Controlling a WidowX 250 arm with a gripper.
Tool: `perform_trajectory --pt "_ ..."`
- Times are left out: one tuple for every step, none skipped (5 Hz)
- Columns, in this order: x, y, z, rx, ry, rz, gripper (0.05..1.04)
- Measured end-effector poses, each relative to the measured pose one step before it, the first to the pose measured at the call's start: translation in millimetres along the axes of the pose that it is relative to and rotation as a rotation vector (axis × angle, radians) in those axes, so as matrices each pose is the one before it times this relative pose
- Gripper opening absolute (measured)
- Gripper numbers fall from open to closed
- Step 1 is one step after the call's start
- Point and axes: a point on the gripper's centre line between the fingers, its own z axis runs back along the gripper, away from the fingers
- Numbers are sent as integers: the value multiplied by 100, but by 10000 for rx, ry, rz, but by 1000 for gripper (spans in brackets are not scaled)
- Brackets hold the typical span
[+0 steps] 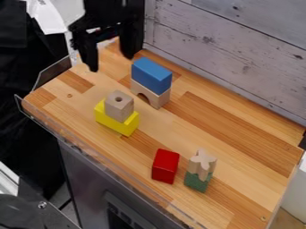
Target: Move the hollow cube from the top of red cube to the top of yellow rectangular block
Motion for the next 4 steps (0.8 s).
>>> perform_trajectory --pt "-2730 -1033 1792 -535 252 -2416 998" --pt "-4257 -881 497 -797 1239 -2375 998" --pt "-2213 -1250 -489 -144 556 -2416 998" --pt "-861 -236 -748 369 604 -2221 998"
